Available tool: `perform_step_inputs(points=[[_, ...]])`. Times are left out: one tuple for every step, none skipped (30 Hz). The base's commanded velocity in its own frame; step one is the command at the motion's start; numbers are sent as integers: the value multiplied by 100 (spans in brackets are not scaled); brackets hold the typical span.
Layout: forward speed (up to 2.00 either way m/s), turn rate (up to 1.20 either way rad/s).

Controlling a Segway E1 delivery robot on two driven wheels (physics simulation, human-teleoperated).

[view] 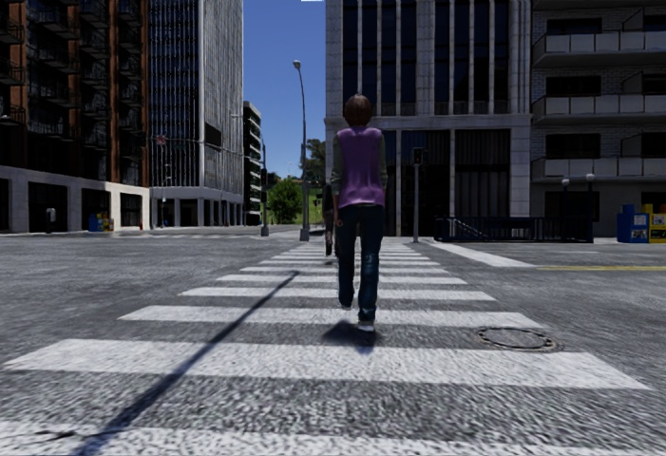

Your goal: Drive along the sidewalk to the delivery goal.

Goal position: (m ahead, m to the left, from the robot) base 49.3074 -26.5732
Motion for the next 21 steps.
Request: perform_step_inputs(points=[[100, 0], [100, 0], [99, 0], [99, 0], [99, 0], [99, 0], [99, 0], [99, 0], [99, 0], [99, 0], [99, 0], [98, 0], [98, 0], [97, 0], [97, 0], [96, 0], [95, 0], [95, 0], [95, 0], [94, 0], [94, 0]])
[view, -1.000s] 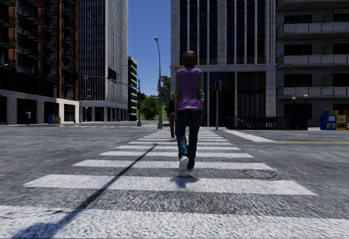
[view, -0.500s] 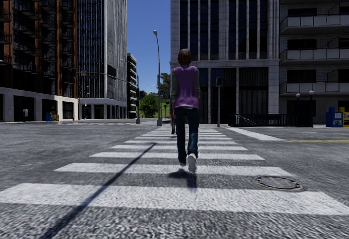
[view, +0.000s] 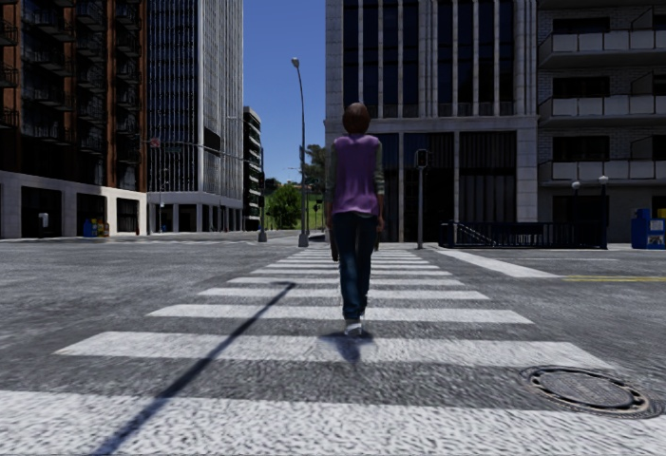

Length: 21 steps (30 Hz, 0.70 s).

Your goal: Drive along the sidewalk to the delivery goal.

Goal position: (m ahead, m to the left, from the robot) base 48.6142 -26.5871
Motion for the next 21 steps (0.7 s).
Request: perform_step_inputs(points=[[94, 0], [94, 0], [93, 0], [92, 0], [92, 0], [92, 0], [92, 0], [92, 0], [92, 0], [91, 0], [91, 0], [91, 0], [89, 0], [89, 0], [89, 0], [89, 0], [88, 0], [88, 0], [88, 0], [88, 0], [88, 0]])
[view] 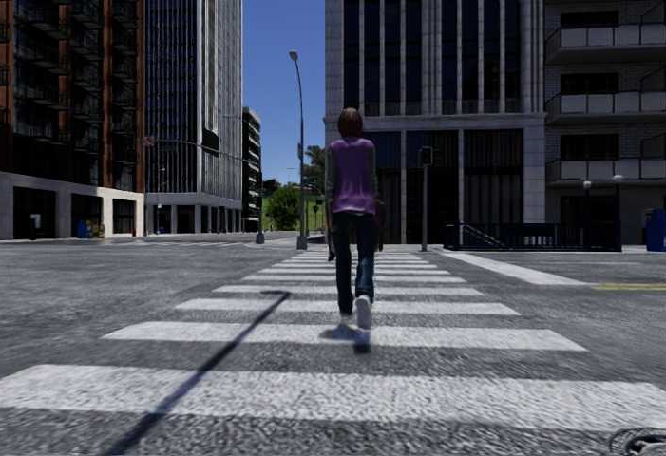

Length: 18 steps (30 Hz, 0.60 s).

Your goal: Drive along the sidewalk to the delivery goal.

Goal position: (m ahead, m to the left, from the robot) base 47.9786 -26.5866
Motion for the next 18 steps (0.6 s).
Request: perform_step_inputs(points=[[88, 0], [88, 0], [88, 0], [88, 0], [88, 0], [88, 0], [88, 0], [88, 0], [88, 0], [88, 0], [88, 0], [88, 0], [88, 0], [88, 0], [88, 0], [88, 0], [88, 0], [88, 0]])
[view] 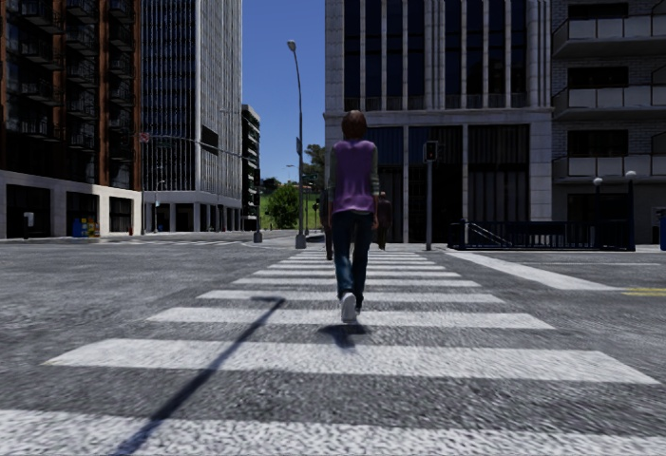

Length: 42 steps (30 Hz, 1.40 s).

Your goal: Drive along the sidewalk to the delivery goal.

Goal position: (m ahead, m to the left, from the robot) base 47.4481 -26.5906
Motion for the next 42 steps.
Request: perform_step_inputs(points=[[88, 0], [88, 0], [88, 0], [88, 0], [88, 0], [88, 0], [88, 0], [89, 0], [90, 0], [91, 0], [92, 0], [92, 0], [92, 0], [92, 0], [92, 0], [92, 0], [92, 0], [94, 0], [100, 0], [102, 0], [102, 0], [102, 0], [102, 0], [102, 0], [102, 0], [102, 0], [102, 0], [102, 0], [102, 0], [101, 0], [101, 0], [101, 0], [100, 0], [99, 0], [99, 0], [99, 0], [98, 0], [98, 0], [97, 0], [96, 0], [95, 0], [94, 0]])
